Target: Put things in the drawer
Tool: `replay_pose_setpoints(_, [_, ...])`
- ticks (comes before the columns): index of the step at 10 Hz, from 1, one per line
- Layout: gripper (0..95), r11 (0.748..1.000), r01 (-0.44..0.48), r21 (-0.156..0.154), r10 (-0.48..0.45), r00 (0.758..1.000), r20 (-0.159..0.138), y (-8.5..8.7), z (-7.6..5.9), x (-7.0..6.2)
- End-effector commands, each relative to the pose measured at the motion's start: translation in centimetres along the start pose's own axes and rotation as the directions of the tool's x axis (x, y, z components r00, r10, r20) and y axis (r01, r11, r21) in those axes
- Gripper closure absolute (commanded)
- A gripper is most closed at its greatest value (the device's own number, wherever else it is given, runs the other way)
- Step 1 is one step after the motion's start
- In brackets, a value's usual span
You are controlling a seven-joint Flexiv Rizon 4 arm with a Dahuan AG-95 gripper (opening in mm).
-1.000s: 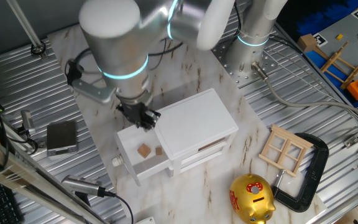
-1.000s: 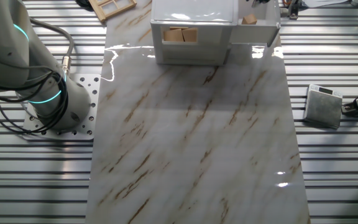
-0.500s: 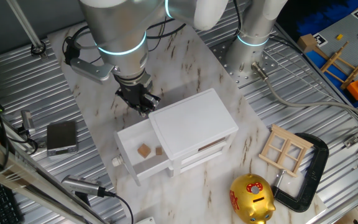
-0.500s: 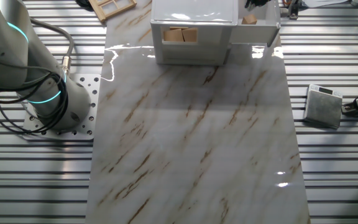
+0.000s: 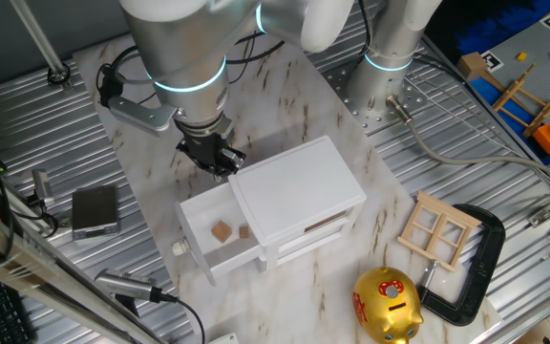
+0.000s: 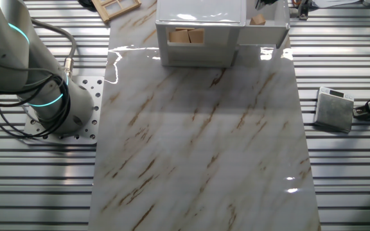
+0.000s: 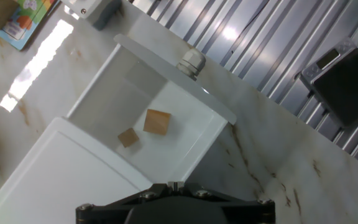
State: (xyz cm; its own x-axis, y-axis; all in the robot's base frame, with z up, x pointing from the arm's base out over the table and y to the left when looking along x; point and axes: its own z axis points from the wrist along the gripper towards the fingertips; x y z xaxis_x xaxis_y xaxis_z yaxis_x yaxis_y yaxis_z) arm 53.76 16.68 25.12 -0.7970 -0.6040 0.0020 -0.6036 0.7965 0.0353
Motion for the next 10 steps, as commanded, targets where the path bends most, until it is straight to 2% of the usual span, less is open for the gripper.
replay_pose_setpoints(1, [95.0,1.000,0.003,-0.002,-0.003,1.000,-0.001,0.07,-0.03,-0.01])
replay_pose_setpoints(6, [95.0,1.000,-0.003,0.002,0.003,1.000,-0.001,0.07,-0.03,-0.01])
replay_pose_setpoints(9, [95.0,1.000,-0.029,0.007,0.029,0.999,-0.021,0.07,-0.03,-0.01])
replay_pose_setpoints(10, [95.0,1.000,-0.029,0.007,0.029,0.999,-0.017,0.07,-0.03,-0.01])
